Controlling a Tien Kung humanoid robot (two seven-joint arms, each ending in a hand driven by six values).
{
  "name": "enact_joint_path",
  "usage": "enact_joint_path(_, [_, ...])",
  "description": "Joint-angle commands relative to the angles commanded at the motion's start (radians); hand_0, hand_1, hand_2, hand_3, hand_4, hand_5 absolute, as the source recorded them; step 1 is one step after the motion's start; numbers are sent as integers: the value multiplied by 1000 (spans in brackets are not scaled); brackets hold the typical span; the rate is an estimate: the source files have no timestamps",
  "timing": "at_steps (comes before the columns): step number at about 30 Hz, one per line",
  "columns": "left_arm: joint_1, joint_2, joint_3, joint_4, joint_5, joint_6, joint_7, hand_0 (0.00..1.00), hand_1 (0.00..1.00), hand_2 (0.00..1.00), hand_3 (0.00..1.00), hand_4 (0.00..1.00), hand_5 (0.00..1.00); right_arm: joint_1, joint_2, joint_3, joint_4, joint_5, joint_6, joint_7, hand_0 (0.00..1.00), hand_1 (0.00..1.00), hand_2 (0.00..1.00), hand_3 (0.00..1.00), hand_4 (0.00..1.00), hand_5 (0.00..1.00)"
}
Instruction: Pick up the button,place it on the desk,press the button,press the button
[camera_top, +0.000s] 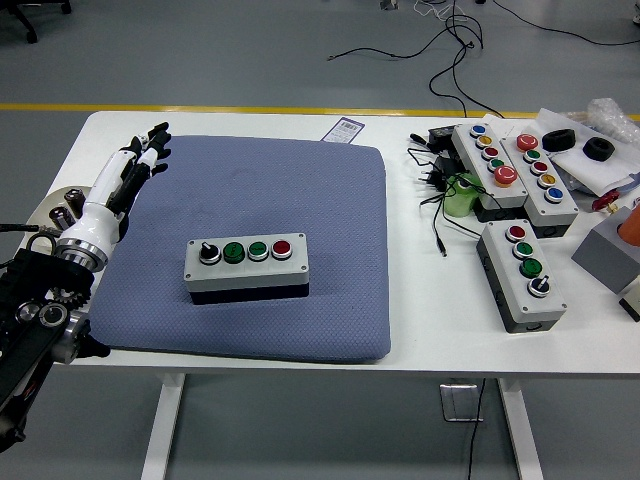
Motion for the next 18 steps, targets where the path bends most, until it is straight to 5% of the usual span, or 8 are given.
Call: enact_joint_path(18, [-3, 0, 3, 5, -2, 0, 3, 850, 904, 953, 927, 620, 998, 1, 0, 6, 0, -6, -1, -1, 560, 668, 727, 623, 306, 134])
